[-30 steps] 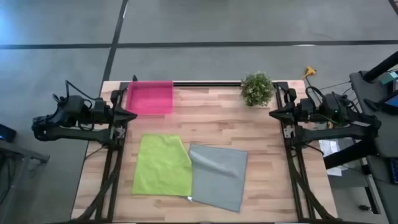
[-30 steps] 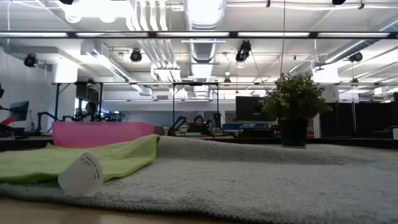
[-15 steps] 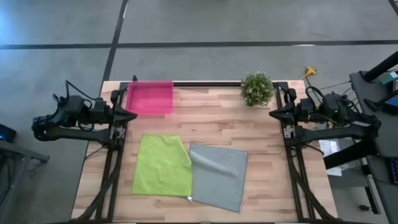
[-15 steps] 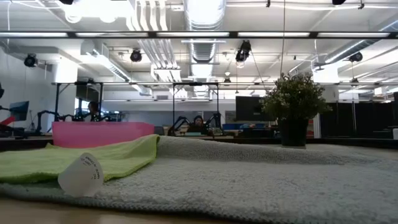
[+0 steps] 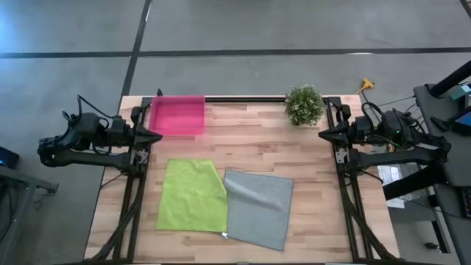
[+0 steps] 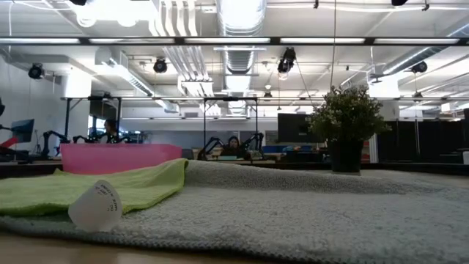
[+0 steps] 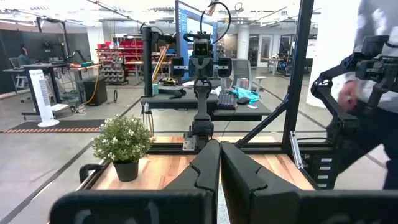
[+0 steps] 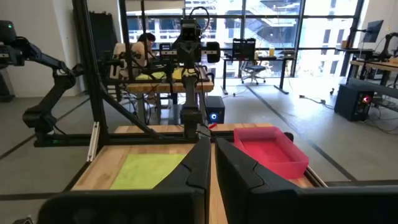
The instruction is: Roll microfiber towels into tight, uniform cylinder then place into a basket
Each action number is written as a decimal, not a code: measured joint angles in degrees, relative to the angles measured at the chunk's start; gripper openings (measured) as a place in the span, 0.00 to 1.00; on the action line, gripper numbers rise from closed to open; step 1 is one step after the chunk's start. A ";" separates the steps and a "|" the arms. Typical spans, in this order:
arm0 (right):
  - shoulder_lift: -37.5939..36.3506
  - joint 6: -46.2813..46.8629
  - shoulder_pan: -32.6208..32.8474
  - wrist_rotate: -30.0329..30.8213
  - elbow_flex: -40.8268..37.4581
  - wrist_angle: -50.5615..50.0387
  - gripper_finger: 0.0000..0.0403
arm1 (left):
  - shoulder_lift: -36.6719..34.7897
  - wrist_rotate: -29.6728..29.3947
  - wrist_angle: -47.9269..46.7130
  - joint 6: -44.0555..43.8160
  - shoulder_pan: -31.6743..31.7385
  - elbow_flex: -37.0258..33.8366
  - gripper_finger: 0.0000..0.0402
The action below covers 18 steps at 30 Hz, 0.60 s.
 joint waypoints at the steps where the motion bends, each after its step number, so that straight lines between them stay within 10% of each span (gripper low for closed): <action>1: 0.01 -0.01 0.00 -0.02 0.01 0.00 0.04 | 0.02 0.01 0.02 -0.01 0.02 -0.01 0.00; 18: -0.01 0.01 0.00 0.00 0.01 0.44 0.04 | 0.02 0.01 0.02 0.00 0.02 -0.01 0.00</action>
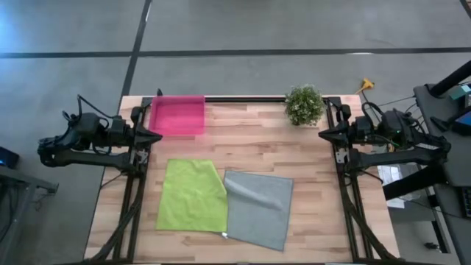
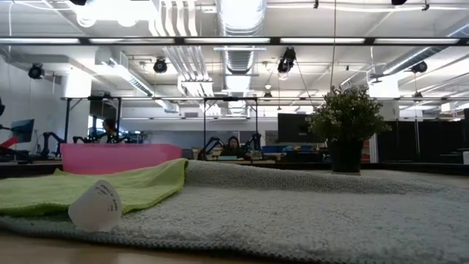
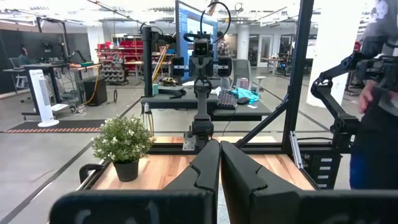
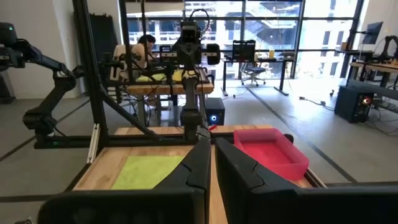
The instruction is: Roll microfiber towels into tight, uniform cylinder then place into a basket
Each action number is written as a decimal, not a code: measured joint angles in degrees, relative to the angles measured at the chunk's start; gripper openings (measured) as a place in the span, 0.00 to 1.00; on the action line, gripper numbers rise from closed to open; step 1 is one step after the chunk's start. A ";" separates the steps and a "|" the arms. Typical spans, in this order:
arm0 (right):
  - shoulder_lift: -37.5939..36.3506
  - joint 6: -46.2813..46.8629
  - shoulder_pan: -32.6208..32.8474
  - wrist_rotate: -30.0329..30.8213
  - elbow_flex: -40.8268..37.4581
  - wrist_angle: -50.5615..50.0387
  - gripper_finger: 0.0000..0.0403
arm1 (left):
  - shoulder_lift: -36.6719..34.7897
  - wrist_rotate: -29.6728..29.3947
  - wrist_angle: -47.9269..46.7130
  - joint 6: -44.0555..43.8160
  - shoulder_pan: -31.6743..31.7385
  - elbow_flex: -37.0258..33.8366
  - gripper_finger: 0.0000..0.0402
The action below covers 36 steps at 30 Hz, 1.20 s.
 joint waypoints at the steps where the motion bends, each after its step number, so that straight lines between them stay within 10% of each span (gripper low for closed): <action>1: 0.00 -0.02 0.00 0.00 0.00 -0.04 0.04 | -0.02 0.00 0.00 -0.02 0.00 0.00 0.00; 9: 1.58 2.91 0.00 0.37 0.05 4.35 0.04 | 0.00 -0.02 -0.02 -0.01 -0.02 0.00 0.00; 24: 22.87 53.40 -0.02 5.97 0.00 28.66 0.04 | 0.52 0.00 7.97 -8.96 -0.02 -0.04 0.00; 28: 28.10 55.00 -0.02 6.01 0.00 36.93 0.04 | 0.79 -1.61 16.71 -24.21 0.00 -0.04 0.00; 36: 36.70 55.84 -0.09 5.97 -0.02 51.54 0.04 | 1.66 -5.11 23.67 -28.19 -0.04 -0.02 0.00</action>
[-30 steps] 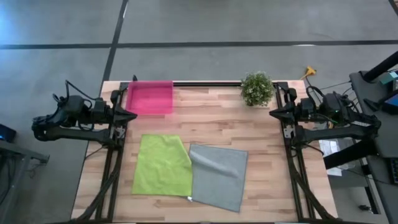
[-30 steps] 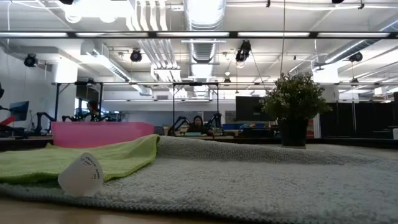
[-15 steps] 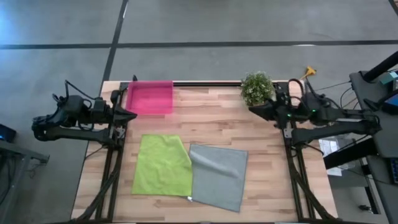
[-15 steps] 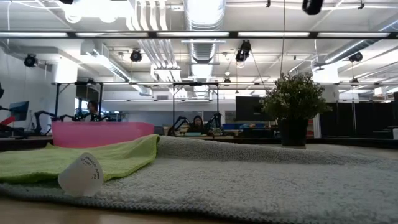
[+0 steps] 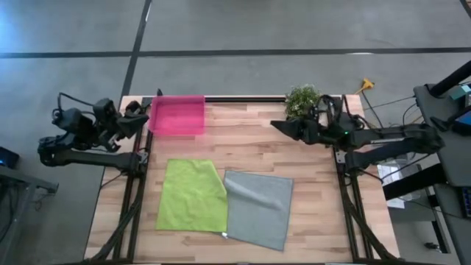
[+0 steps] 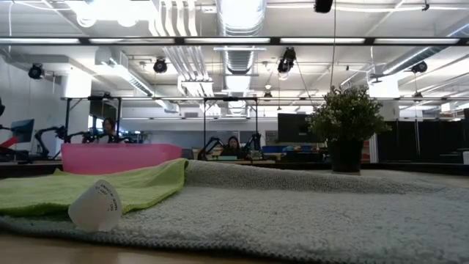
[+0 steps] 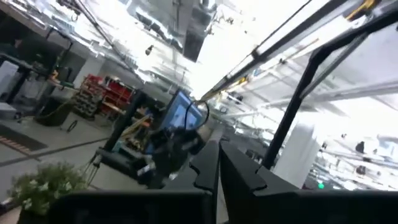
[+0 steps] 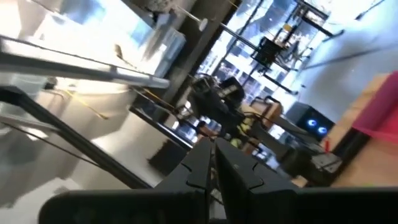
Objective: Roll microfiber towels into tight, uniform cylinder then place into a basket
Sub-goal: Roll the blue microfiber cloth
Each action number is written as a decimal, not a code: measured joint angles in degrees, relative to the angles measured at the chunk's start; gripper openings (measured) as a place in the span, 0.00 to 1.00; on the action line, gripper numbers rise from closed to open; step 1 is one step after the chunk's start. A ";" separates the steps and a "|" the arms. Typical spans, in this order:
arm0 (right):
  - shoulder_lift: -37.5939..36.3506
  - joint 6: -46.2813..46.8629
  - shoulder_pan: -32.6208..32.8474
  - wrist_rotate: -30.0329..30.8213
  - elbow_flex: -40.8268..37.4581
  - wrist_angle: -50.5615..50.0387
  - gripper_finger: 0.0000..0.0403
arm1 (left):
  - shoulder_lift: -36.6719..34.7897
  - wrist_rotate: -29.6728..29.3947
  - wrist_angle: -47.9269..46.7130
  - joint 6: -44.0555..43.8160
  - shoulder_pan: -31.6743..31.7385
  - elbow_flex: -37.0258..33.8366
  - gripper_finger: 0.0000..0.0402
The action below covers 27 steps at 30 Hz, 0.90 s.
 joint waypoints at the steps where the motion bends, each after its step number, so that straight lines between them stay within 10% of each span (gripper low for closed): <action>1: 0.64 0.03 0.10 0.02 0.00 -0.04 0.04 | 0.26 -0.02 1.18 0.06 0.02 0.00 0.00; 9: 2.82 -2.13 -2.16 -6.18 1.52 -10.51 0.06 | 5.32 -10.76 15.79 6.56 0.04 0.50 0.00; 16: 3.71 -12.55 -4.41 -8.97 14.56 -62.84 0.24 | 15.51 -10.47 15.13 8.54 0.06 5.28 0.00; 20: 6.37 -16.05 -4.94 -8.83 18.04 -81.55 0.35 | 22.99 -9.20 9.99 7.60 0.10 9.82 0.00; 27: 7.20 -17.43 -4.75 -17.66 11.36 -83.10 0.50 | 34.65 -2.27 -13.20 7.49 0.46 22.70 0.01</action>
